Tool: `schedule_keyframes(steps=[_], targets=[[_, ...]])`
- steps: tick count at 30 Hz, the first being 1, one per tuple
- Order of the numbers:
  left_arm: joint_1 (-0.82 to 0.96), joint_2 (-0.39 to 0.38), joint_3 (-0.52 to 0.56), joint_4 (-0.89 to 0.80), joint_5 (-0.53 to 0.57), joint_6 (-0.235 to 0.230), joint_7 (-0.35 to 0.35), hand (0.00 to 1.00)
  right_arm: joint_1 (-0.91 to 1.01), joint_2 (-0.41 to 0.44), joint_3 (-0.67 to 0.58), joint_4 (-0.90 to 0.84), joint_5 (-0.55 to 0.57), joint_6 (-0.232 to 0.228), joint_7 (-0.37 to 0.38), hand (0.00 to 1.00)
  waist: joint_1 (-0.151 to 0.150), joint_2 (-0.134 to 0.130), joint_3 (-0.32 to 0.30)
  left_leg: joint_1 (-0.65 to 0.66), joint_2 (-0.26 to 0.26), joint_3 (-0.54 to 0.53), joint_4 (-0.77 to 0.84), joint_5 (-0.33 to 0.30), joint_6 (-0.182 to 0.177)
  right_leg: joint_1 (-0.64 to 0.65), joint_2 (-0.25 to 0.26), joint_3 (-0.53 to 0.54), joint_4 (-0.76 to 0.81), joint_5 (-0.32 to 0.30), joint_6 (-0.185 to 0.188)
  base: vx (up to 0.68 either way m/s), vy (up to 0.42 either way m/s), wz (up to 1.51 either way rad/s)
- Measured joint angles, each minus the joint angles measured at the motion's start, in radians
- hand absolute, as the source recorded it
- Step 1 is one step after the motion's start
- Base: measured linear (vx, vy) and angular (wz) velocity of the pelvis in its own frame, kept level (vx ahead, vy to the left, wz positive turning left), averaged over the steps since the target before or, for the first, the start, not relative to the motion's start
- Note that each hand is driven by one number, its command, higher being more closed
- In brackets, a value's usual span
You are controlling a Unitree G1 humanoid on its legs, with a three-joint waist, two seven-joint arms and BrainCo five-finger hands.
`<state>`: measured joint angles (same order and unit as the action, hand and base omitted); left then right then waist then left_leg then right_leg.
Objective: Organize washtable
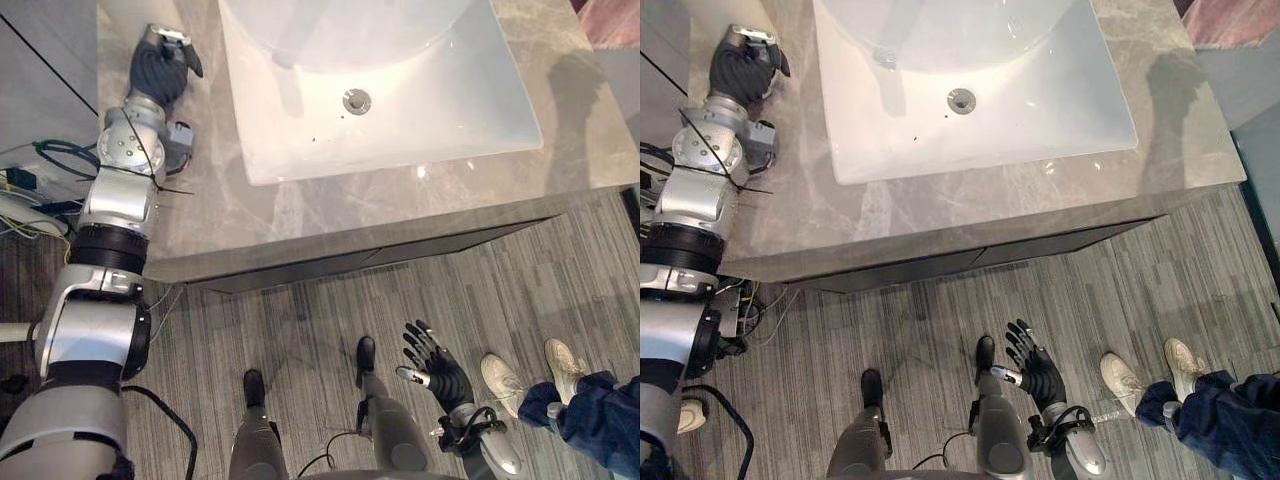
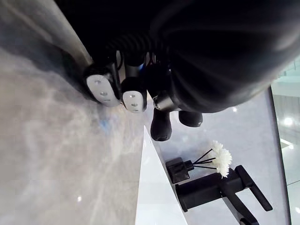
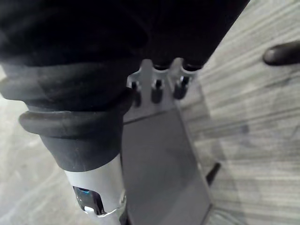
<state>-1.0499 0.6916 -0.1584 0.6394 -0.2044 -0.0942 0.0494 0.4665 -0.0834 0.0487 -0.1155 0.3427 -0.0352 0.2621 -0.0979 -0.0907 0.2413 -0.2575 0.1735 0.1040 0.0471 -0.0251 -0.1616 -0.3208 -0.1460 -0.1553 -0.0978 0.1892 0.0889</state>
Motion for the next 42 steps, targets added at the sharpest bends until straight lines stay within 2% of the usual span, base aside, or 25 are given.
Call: schedule_keyframes(steps=[4,8,14,22,25,27,28,30,31,33,34,35,36,37,38,39,42], targets=[[-0.029,0.004,0.000,0.003,0.000,-0.004,0.001,1.00,0.000,0.000,0.000,-0.001,0.000,-0.006,0.000,0.00,0.002,-0.002,0.020,-0.013,0.000,-0.005,0.004,0.000,0.000,-0.009,0.000,-0.003,0.000,0.001,-0.001,-0.01,-0.011,0.02],[-0.078,0.042,-0.017,0.036,0.003,-0.019,0.002,1.00,0.000,0.000,-0.001,-0.004,0.001,-0.007,-0.001,0.00,0.000,-0.003,0.038,-0.027,0.002,-0.004,0.005,0.000,0.000,-0.024,0.003,0.000,0.000,0.005,-0.005,-0.01,-0.011,-0.02],[-0.149,0.077,-0.065,0.080,0.031,-0.019,-0.001,1.00,0.000,0.000,-0.001,-0.008,0.001,-0.026,0.001,0.00,-0.002,-0.004,0.043,-0.040,0.002,-0.008,0.005,0.000,0.000,-0.034,0.002,-0.005,0.000,0.005,-0.005,0.00,-0.004,0.01],[-0.156,0.087,-0.076,0.078,0.026,-0.021,0.002,1.00,0.000,0.000,0.001,-0.008,0.011,-0.028,0.004,0.00,-0.003,-0.009,0.047,-0.041,0.002,-0.008,0.006,0.000,0.000,-0.034,0.002,-0.005,0.000,0.005,-0.005,0.00,0.000,0.00],[-0.088,0.073,-0.068,-0.015,0.001,-0.022,0.018,1.00,-0.002,0.000,0.002,-0.007,0.011,-0.028,0.005,0.00,-0.002,-0.010,0.047,-0.032,0.002,-0.007,0.006,0.000,0.000,-0.025,0.002,-0.005,0.000,0.005,-0.005,0.00,0.000,0.00],[0.036,0.034,-0.042,-0.155,-0.025,-0.028,0.018,1.00,-0.012,-0.001,0.002,-0.001,0.011,-0.028,0.005,0.00,-0.001,-0.010,0.047,-0.007,0.002,-0.005,0.004,0.000,0.000,0.000,0.002,-0.005,0.000,0.005,-0.005,0.00,0.000,0.00],[0.441,-0.172,0.021,-0.571,-0.124,-0.076,-0.038,1.00,-0.091,0.000,-0.005,0.026,0.010,-0.027,0.004,0.00,0.029,-0.001,0.037,0.064,-0.005,0.000,0.006,-0.020,0.012,0.071,-0.006,-0.005,-0.001,-0.010,0.004,0.00,0.022,0.06],[0.507,-0.222,0.021,-0.589,-0.141,-0.088,-0.053,1.00,-0.090,-0.002,-0.011,0.040,0.009,-0.025,0.004,0.00,0.050,0.016,0.013,0.062,-0.007,-0.006,0.007,-0.021,0.012,0.072,-0.008,-0.008,-0.001,-0.015,0.008,-0.03,0.010,0.06],[0.516,-0.224,0.022,-0.586,-0.146,-0.086,-0.052,1.00,-0.090,-0.003,-0.012,0.043,0.009,-0.024,0.004,0.00,0.053,0.022,0.006,0.062,-0.007,-0.006,0.008,-0.021,0.012,0.072,-0.008,-0.008,-0.001,-0.015,0.009,-0.01,-0.014,0.07],[0.648,-0.277,0.064,-0.634,-0.160,-0.072,-0.052,1.00,-0.108,-0.003,-0.035,0.055,0.008,-0.012,0.003,0.00,0.049,0.053,-0.020,0.073,-0.008,-0.019,0.006,-0.021,0.013,0.103,-0.010,-0.030,0.000,-0.022,0.023,0.02,-0.009,0.14],[0.821,-0.366,0.115,-0.728,-0.168,-0.066,-0.065,1.00,-0.111,-0.001,-0.066,0.057,0.006,-0.003,0.000,0.00,0.049,0.072,-0.029,0.136,-0.007,-0.020,-0.015,-0.025,0.014,0.159,-0.010,-0.038,0.000,-0.043,0.033,0.09,0.004,0.19],[0.913,-0.416,0.137,-0.769,-0.182,-0.069,-0.073,1.00,-0.110,-0.001,-0.085,0.058,-0.001,-0.003,-0.001,0.00,0.051,0.084,-0.037,0.168,-0.006,-0.023,-0.025,-0.027,0.015,0.190,-0.009,-0.045,0.000,-0.051,0.032,0.16,0.006,0.30],[1.091,-0.496,0.169,-0.813,-0.209,-0.073,-0.086,1.00,-0.105,-0.001,-0.131,0.068,-0.002,-0.005,-0.003,0.00,0.061,0.106,-0.077,0.206,-0.005,-0.035,-0.040,-0.030,0.015,0.227,-0.008,-0.069,0.000,-0.067,0.034,0.17,0.010,0.37],[1.184,-0.526,0.190,-0.832,-0.240,-0.081,-0.094,1.00,-0.110,-0.002,-0.159,0.085,-0.004,-0.008,-0.005,0.00,0.077,0.118,-0.117,0.207,-0.005,-0.049,-0.040,-0.034,0.015,0.233,-0.010,-0.085,0.000,-0.073,0.036,0.18,0.017,0.52],[1.245,-0.540,0.218,-0.831,-0.269,-0.075,-0.103,1.00,-0.123,-0.003,-0.193,0.108,-0.018,-0.008,-0.013,0.00,0.106,0.132,-0.133,0.212,-0.007,-0.074,-0.036,-0.034,0.015,0.257,-0.012,-0.103,0.000,-0.074,0.038,0.11,0.016,0.64],[1.298,-0.553,0.245,-0.829,-0.282,-0.072,-0.111,1.00,-0.127,-0.003,-0.212,0.132,-0.036,-0.008,-0.022,0.00,0.120,0.141,-0.145,0.220,-0.009,-0.099,-0.034,-0.034,0.015,0.285,-0.014,-0.131,0.000,-0.078,0.040,0.05,0.010,0.65],[1.393,-0.592,0.296,-0.797,-0.322,-0.068,-0.119,1.00,-0.097,0.027,-0.222,0.168,-0.067,-0.005,-0.020,0.00,0.119,0.138,-0.167,0.239,-0.020,-0.157,-0.031,-0.033,0.016,0.346,-0.026,-0.191,0.000,-0.103,0.047,-0.02,0.002,0.63]])
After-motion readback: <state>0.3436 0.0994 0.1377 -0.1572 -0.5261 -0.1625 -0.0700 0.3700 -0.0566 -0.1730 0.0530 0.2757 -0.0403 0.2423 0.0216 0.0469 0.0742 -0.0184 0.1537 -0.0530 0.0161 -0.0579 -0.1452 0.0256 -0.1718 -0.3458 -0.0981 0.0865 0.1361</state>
